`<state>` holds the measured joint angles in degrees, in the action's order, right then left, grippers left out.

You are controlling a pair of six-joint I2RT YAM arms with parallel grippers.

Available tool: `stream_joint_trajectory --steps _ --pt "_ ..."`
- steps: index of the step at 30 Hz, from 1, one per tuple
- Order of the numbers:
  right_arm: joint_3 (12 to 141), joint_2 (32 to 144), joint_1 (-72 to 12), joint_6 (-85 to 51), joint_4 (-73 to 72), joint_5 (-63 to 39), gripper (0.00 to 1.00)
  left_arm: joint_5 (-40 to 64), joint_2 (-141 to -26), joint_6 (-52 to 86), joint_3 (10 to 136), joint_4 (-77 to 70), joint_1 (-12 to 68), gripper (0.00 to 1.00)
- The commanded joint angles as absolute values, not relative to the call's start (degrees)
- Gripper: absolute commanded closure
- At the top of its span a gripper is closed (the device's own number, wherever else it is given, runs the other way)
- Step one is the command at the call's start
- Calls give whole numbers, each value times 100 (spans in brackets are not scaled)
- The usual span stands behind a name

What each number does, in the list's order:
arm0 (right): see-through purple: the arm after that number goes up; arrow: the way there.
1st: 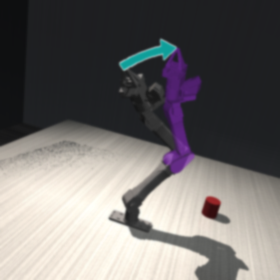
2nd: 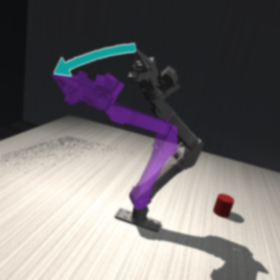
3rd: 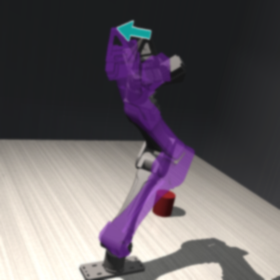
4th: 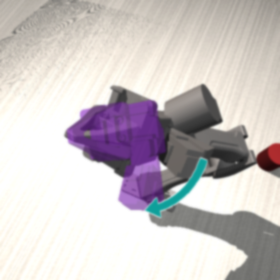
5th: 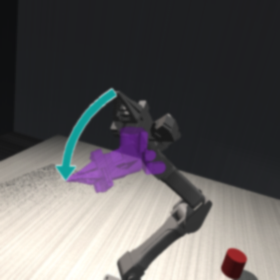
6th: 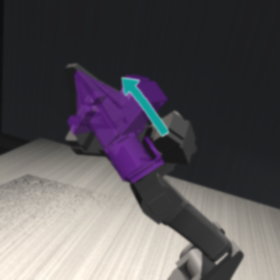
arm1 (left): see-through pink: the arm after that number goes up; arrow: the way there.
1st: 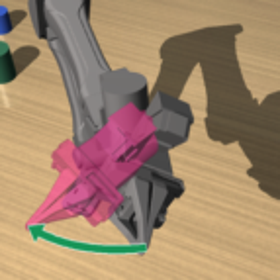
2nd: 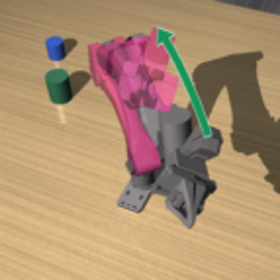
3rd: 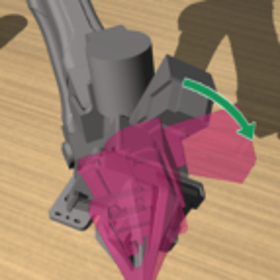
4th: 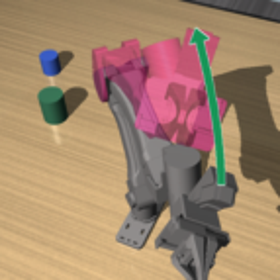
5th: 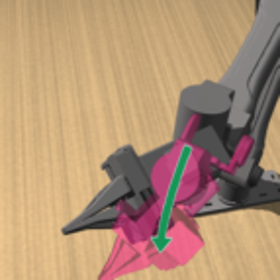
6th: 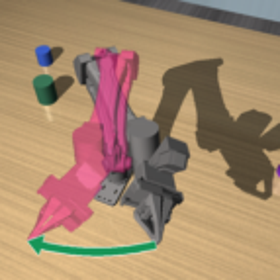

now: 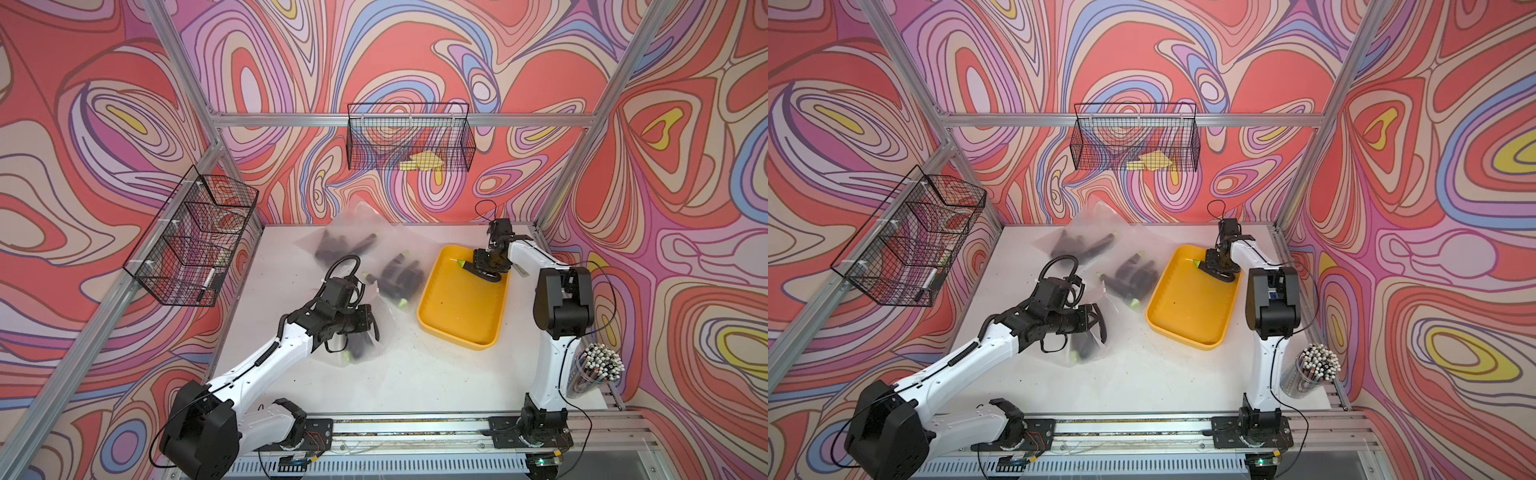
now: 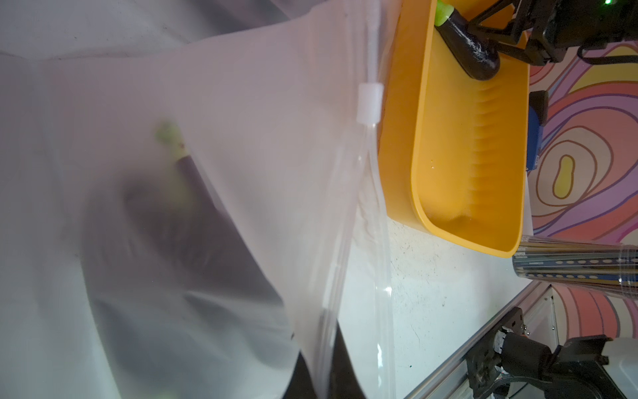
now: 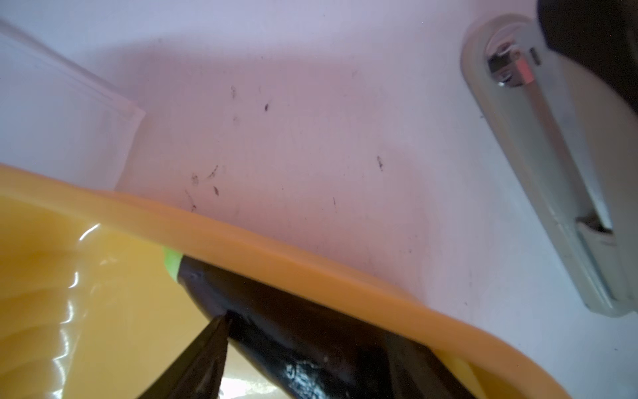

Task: Place the eggplant in a zip-top bag and seal the zipper
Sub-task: Pick up the eggplant from the basket.

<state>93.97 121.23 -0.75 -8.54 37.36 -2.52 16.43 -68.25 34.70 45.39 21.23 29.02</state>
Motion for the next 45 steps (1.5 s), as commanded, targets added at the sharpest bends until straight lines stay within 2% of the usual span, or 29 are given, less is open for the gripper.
stream_joint_trajectory --steps 1,5,10,11,14,15,16,28,29,33,36,45 --pt "9069 11665 -76 -1111 3828 -1131 28 1555 -6756 3416 4640 2266 2865 100" --pt "8493 10937 -179 -1349 3801 -2016 29 1545 -6787 3426 4638 2219 2872 100" --pt "7965 10542 -227 -1454 3871 -3109 28 1614 -6929 3411 4666 2170 2858 100" --pt "7882 10442 -221 -1461 3843 -3011 28 1621 -6961 3410 4683 2170 2857 100" --pt "7973 10359 -216 -1318 4027 -1821 25 1641 -6987 3445 4693 2102 2857 100" --pt "7996 10371 -220 -1244 3967 -1630 4 1658 -6997 3453 4693 2080 2860 100" --pt "7991 10397 -220 -1165 3848 -1483 2 1666 -7025 3449 4701 2063 2860 100" --pt "7685 11027 -403 -1298 2872 -850 2 1602 -6964 3401 4789 2229 2857 100" --pt "7613 11007 -401 -1322 2767 -799 2 1589 -6956 3393 4790 2230 2858 100" --pt "7646 11082 -404 -1411 2859 -635 16 1560 -6925 3374 4796 2266 2858 100" --pt "7707 11156 -411 -1473 3093 -603 33 1539 -6933 3359 4794 2259 2860 100" --pt "7487 11112 -563 -1536 3220 -413 50 1541 -6952 3344 4787 2219 2858 100"
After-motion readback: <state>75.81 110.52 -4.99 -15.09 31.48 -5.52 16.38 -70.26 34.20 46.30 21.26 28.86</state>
